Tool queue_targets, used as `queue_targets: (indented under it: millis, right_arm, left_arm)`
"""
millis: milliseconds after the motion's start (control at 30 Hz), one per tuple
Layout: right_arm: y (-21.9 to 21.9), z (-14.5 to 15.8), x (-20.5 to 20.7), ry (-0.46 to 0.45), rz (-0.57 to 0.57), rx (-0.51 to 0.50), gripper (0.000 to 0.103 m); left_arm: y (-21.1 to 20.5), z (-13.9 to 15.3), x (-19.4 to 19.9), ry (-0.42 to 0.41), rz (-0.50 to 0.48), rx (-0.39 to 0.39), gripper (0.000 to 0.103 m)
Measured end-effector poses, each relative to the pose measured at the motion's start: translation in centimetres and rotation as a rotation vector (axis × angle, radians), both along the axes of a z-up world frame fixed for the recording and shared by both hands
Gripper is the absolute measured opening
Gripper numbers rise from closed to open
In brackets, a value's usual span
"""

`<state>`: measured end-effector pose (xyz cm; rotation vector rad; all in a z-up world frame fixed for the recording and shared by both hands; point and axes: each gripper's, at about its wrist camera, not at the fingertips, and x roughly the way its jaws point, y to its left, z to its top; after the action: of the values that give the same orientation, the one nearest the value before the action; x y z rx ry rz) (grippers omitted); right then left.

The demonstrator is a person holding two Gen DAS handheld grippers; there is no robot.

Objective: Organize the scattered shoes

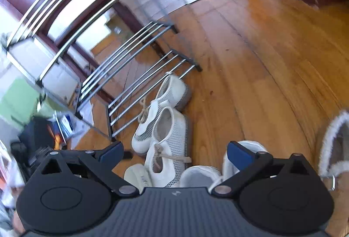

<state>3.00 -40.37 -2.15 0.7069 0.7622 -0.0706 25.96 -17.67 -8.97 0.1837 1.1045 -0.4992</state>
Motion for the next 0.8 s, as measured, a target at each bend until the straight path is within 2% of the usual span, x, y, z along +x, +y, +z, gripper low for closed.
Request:
queue_targets:
  millis: [100,167,233,300,333,367,500,633,667,700,733,800]
  right_arm:
    - [-2.4,-1.0,-1.7,0.016,-0.037,0.058,0.102]
    - [-3.2,-1.8,-2.6,0.021,-0.048,0.076,0.102]
    - [-3.9,-3.1,-3.1,0.047,-0.053,0.095,0.102]
    - [-4.3,-4.4,-2.8,0.072,-0.050,0.113,0.102]
    - [-4.4,-4.7,-2.8,0.077,-0.047,0.117,0.102]
    - [-4.4,-4.9,-2.7,0.082,-0.044,0.121,0.102]
    - [-4.1,-6.4,-2.3,0.104,-0.025,0.145,0.102]
    - [-3.7,-7.6,-2.1,0.130,-0.012,0.168,0.102]
    - [-3.7,-7.8,-2.1,0.136,-0.010,0.172,0.102]
    - [-3.7,-8.0,-2.2,0.146,-0.010,0.180,0.102]
    - [-3.7,-8.3,-2.2,0.157,-0.009,0.189,0.102]
    - [-4.0,-8.4,-2.4,0.153,-0.018,0.196,0.102]
  left_arm:
    - [-1.7,-1.3,1.7,-0.008,0.020,0.016,0.094]
    - [-3.0,-3.5,2.4,0.023,0.019,0.058,0.075]
    - [-3.5,-4.9,2.5,0.056,0.016,0.066,0.064]
    - [-3.7,-5.9,2.3,0.092,0.015,0.048,0.043]
    - [-3.8,-6.3,2.2,0.102,0.014,0.049,0.027]
    - [-3.9,-6.7,2.1,0.111,0.013,0.052,0.022]
    - [-4.5,-6.7,2.1,0.113,0.004,0.091,0.019]
    - [-4.8,-7.3,2.6,0.112,0.036,0.110,0.024]
    - [-4.8,-8.0,2.8,0.144,0.052,0.106,0.022]
    - [-4.7,-8.0,2.6,0.148,0.068,0.085,0.022]
    - [-4.8,-8.0,2.4,0.145,0.066,0.081,0.015]
    - [-5.0,-7.6,1.9,0.139,0.064,0.022,0.014]
